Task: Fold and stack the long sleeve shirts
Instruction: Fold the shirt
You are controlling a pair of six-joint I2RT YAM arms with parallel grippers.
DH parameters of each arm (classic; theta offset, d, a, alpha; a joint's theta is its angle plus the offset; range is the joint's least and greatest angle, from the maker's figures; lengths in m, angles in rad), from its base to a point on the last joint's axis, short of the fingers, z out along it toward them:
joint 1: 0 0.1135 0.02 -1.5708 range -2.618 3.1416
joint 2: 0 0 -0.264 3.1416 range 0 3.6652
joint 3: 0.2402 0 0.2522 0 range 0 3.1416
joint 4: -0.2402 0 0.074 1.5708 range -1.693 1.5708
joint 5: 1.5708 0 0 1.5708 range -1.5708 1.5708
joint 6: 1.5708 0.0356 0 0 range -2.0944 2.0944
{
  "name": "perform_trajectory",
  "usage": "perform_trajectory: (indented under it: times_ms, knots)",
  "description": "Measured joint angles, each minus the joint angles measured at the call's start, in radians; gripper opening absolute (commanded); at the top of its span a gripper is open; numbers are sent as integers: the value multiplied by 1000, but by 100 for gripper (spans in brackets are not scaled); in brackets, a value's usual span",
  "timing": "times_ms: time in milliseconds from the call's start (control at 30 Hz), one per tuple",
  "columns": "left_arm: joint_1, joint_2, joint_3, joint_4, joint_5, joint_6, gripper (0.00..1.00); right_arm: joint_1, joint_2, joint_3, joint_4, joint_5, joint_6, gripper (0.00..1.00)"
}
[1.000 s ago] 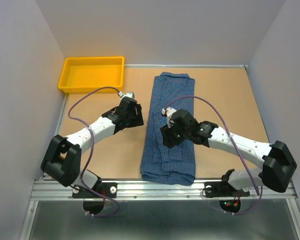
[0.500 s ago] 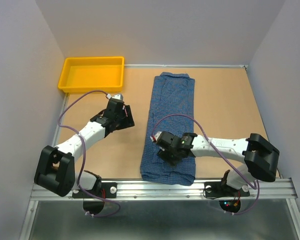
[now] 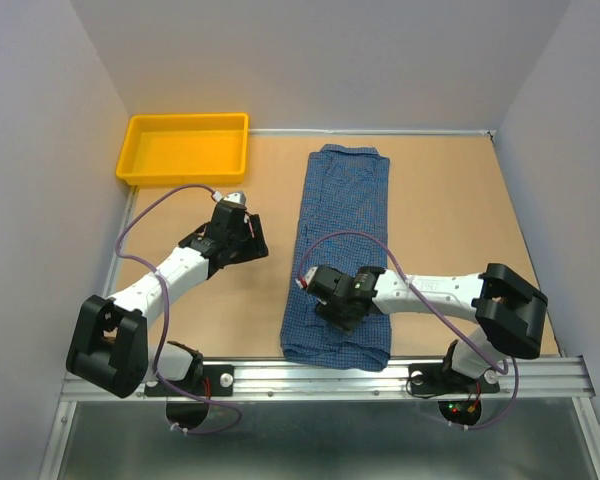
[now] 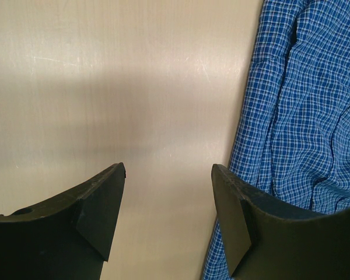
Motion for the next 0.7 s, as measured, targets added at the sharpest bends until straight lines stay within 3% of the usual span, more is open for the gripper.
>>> perform_trajectory:
  times_ms: [167, 400, 467, 700]
  knots:
    - [0, 0, -11, 6, 0, 0, 73, 0, 4, 0, 10, 17, -19, 44]
    - [0, 0, -17, 7, 24, 0, 73, 0, 4, 0, 29, 20, -45, 6]
    - [0, 0, -17, 7, 29, 0, 73, 0, 3, 0, 32, 12, -52, 1]
    - [0, 0, -17, 8, 58, -1, 73, 0, -52, 0, 33, -108, -51, 0]
